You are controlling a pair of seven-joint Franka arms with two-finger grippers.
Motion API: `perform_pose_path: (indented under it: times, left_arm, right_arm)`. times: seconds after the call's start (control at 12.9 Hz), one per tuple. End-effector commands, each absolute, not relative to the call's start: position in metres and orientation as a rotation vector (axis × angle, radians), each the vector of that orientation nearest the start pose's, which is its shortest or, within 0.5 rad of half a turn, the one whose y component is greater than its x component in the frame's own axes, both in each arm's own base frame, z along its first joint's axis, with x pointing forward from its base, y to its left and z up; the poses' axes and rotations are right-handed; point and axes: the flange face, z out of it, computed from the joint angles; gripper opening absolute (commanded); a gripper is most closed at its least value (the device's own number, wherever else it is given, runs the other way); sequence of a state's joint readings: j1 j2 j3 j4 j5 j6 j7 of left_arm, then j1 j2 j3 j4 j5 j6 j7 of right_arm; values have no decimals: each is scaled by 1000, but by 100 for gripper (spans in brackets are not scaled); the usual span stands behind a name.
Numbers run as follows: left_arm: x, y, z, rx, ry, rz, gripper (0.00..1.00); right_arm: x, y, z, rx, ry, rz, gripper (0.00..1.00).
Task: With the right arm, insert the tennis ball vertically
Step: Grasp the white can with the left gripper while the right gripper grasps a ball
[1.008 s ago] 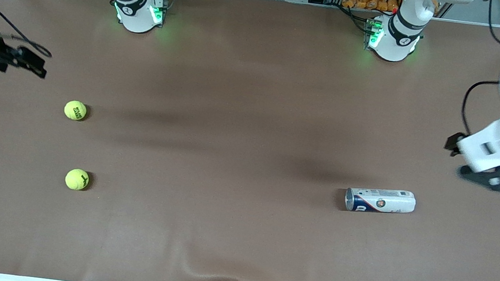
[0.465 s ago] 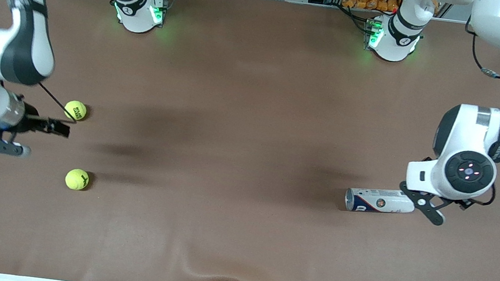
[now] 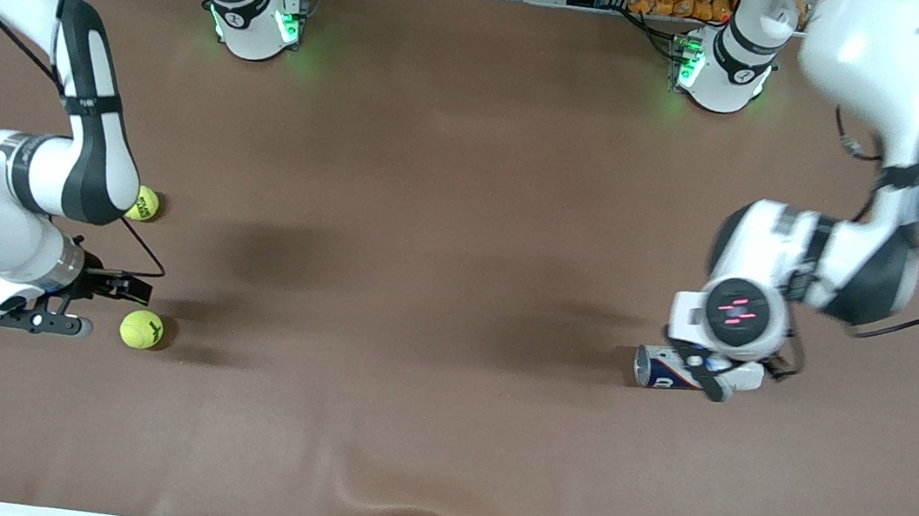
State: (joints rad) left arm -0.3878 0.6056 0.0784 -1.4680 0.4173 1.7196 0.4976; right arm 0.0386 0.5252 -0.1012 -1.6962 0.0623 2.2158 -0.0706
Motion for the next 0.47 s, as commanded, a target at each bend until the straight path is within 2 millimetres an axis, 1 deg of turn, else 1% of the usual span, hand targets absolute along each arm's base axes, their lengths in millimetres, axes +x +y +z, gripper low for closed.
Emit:
perform_pose_path:
  times: [0.0,0.08,0.16,0.23,0.39]
  left_arm:
    - [655,-189,264,-2349,1164,542,100]
    - [656,-191,251,-2347,1170,536,100]
    - [659,-192,243,-2342,1185,517,100]
    - [662,-191,237,-2312,1202,493,100]
    - [667,-192,233,-2262,1244,450,100]
  right_arm:
    - [678,-39,279,-3108,-86,8,100]
    - [680,-42,274,-3111,-160,-2,100]
    - [681,-47,265,-3117,-170,-22,100]
    - [684,-55,257,-3131,-193,-63,100]
    - [685,-59,242,-3123,-313,-64,100]
